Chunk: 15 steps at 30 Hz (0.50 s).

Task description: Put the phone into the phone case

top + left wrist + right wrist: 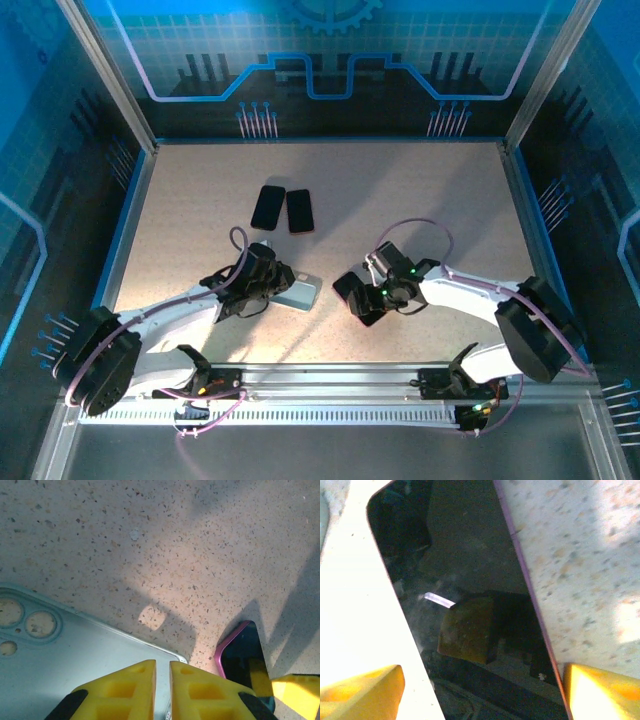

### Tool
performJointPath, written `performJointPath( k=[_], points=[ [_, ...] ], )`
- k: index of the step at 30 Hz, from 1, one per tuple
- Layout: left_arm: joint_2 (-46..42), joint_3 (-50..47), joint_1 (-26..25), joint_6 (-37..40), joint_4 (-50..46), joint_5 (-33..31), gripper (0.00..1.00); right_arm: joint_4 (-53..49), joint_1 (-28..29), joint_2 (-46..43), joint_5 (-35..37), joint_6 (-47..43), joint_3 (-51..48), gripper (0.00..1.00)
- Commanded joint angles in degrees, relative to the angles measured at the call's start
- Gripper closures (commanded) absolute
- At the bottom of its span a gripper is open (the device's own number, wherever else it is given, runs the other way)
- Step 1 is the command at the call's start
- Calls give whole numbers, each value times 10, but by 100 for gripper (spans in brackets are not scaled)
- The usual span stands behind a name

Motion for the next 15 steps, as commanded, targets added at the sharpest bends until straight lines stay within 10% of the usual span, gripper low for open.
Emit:
performJointPath(
  k=[1, 15],
  points=[
    [4, -13, -6, 0, 24, -11, 85, -4, 30, -19, 10, 36, -11, 16],
    [19, -6, -12, -2, 19, -15, 85, -64, 60, 29, 102, -43, 72, 6]
  ],
)
